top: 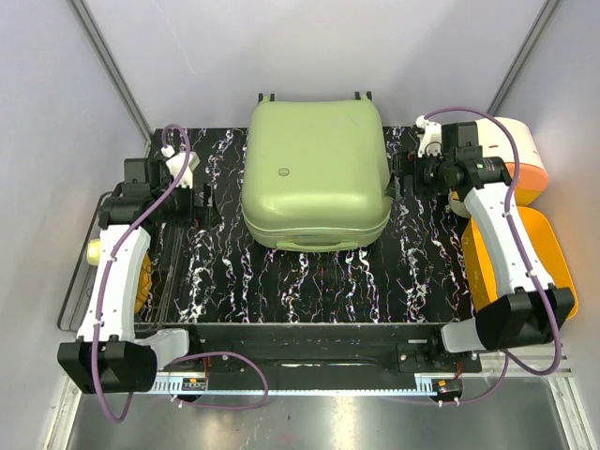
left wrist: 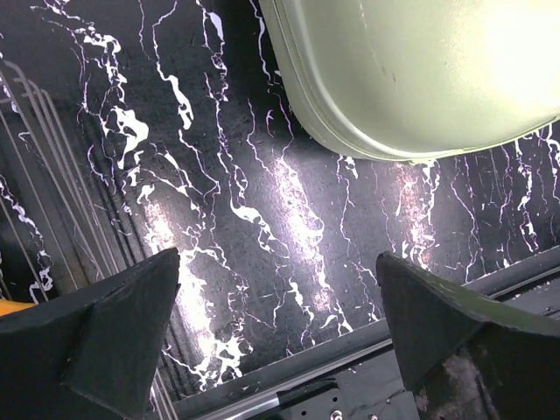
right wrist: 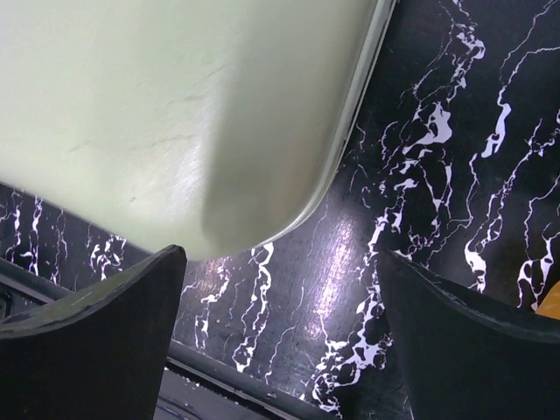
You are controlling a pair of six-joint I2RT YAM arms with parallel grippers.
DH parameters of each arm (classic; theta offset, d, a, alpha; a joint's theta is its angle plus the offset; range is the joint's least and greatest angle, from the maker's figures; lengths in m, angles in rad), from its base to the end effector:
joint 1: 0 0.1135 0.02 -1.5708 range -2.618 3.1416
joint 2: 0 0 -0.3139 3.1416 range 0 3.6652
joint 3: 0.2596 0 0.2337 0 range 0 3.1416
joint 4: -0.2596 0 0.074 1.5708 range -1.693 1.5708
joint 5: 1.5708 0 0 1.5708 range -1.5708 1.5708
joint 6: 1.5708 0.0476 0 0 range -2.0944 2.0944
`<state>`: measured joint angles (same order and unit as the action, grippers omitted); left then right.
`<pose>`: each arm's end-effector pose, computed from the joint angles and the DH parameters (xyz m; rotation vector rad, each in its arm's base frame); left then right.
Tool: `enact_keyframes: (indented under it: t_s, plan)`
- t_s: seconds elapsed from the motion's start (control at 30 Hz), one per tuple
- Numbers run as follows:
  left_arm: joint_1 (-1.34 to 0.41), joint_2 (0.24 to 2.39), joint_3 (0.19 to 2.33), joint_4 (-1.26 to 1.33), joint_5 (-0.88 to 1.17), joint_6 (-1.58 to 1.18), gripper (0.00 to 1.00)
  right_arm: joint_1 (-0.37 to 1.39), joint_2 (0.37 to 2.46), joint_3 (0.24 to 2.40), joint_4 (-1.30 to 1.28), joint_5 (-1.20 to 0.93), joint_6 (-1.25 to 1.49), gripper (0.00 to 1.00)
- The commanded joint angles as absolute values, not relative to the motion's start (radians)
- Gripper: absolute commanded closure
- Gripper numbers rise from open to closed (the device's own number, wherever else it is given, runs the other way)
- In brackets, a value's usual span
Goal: Open, take out, and arrange the luggage
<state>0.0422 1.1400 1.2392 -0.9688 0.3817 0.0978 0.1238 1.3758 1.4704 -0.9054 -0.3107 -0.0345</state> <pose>0.1846 -0.0100 0.3905 0.2352 2.3842 -0.3995 0.2568 0.0466 0.4160 -0.3345 2.3464 0.4123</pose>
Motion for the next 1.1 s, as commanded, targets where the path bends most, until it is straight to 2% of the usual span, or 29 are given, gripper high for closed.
enact_keyframes:
  t_s: [0.0, 0.17, 0.4, 0.57, 0.77, 1.07]
  plan:
    - [0.034, 1.163, 1.330, -0.919, 0.411, 0.106, 0.01, 0.078, 1.448, 1.592, -0.908, -0.336, -0.078, 0.00]
    - [0.034, 1.267, 1.466, -0.931, 0.511, 0.092, 0.01, 0.017, 1.580, 1.699, -0.904, -0.276, -0.179, 0.00]
    - [0.026, 1.380, 1.591, -0.928, 0.549, 0.069, 0.01, 0.006, 1.804, 1.867, -0.894, -0.230, -0.282, 0.00]
    - [0.020, 1.424, 1.609, -0.899, 0.577, 0.041, 0.01, 0.006, 1.882, 1.871, -0.842, -0.255, -0.328, 0.00]
    - [0.020, 1.448, 1.601, -0.876, 0.531, 0.026, 0.01, 0.026, 1.907, 1.783, -0.796, -0.451, -0.321, 0.00]
    - [0.054, 1.548, 1.684, -0.827, 0.601, -0.054, 0.01, 0.238, 1.706, 1.413, -0.609, -0.569, -0.337, 0.00]
